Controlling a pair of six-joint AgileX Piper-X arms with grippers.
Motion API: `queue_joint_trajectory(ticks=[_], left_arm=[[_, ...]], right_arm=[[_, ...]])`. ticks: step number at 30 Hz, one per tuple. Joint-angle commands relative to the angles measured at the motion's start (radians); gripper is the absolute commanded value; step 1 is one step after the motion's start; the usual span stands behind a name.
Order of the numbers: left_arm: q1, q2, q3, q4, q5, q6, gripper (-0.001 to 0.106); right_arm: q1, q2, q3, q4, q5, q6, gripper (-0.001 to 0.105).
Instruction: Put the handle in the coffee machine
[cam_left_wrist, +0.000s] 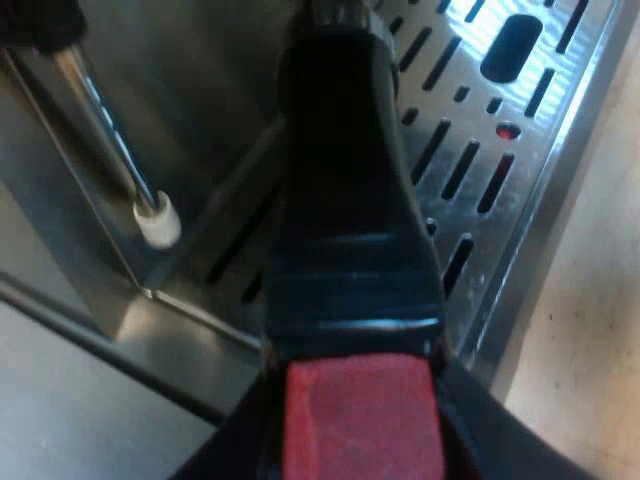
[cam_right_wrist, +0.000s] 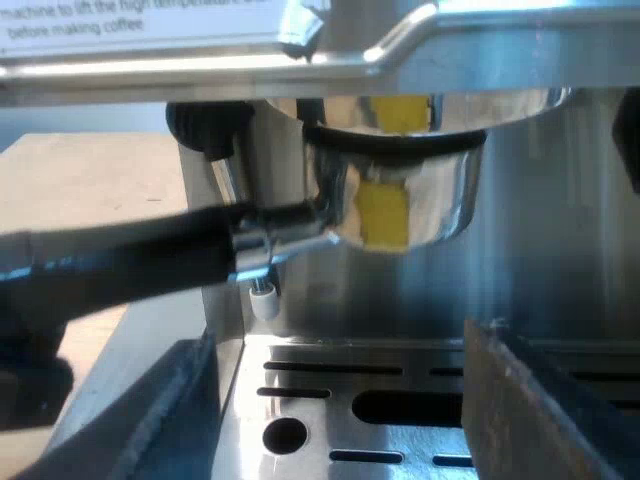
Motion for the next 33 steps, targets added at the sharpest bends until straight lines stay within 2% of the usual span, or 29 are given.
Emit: queue_joint_trajectory(ticks=[1,3,33], left_arm=[[-0.004,-0.012,-0.022,-0.013,0.077,0.004,0.0],[-0.004,-0.012,-0.022,-0.001,0.101,0.006,0.0],[-0.004,-0.056,-0.039,0.004,0.154,0.029,0.0]], right_arm=[[-0.003,-0.005,-0.005,-0.006,0.006,-0.019,0.055],[-0.003,-0.005,-0.005,-0.006,0.006,-0.019,0.055],[-0.003,-0.005,-0.005,-0.006,0.006,-0.021,0.055]])
